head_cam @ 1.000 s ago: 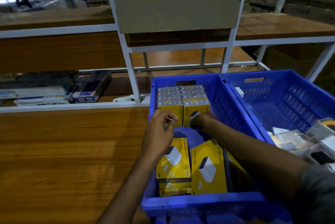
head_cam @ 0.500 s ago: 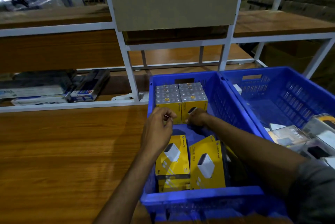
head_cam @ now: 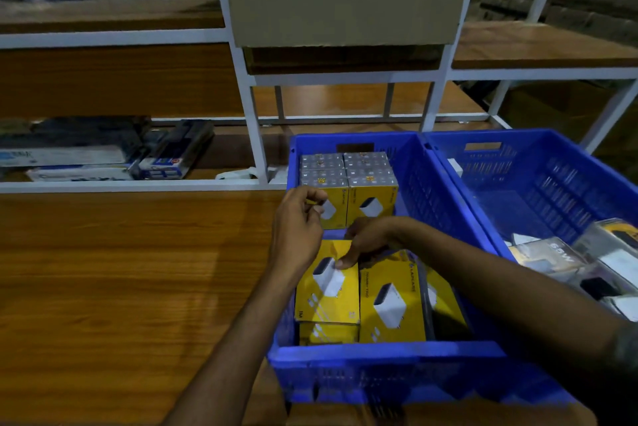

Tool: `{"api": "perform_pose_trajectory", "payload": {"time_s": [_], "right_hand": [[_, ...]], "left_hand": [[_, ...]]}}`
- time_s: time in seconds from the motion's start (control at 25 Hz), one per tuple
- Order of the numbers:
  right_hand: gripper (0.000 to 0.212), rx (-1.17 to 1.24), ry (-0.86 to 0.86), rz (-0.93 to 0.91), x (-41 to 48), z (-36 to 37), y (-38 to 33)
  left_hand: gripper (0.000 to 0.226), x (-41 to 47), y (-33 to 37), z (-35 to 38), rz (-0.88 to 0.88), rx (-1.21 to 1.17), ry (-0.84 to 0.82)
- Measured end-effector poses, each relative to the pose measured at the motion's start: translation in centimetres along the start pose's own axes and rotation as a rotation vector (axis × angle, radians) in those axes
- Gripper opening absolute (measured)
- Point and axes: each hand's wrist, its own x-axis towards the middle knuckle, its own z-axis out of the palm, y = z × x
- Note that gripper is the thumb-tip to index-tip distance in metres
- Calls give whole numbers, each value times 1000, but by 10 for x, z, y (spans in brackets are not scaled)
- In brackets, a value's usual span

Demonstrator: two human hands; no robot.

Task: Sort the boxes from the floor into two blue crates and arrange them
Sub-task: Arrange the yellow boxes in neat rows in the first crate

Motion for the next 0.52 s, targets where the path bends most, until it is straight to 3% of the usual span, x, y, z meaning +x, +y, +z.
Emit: {"api": "perform_pose_trajectory", "payload": {"time_s": [0.16, 0.24, 0.36, 0.4, 0.52], "right_hand": [[27, 249, 103, -135, -37, -27, 6], [23, 448, 167, -246, -52, -39, 13], [46, 629, 270, -439, -68, -48, 20], [57, 627, 317, -490, -72, -47, 21], [53, 507, 526, -691, -83, -35, 21]], "left_hand": [[27, 6, -7, 0, -78, -61, 98], [34, 6, -7, 0, -117, -12, 66], [69, 3, -4, 1, -165, 20, -152], [71, 1, -2, 1, -135, 25, -203], [41, 0, -3, -1, -80, -90, -182]]}}
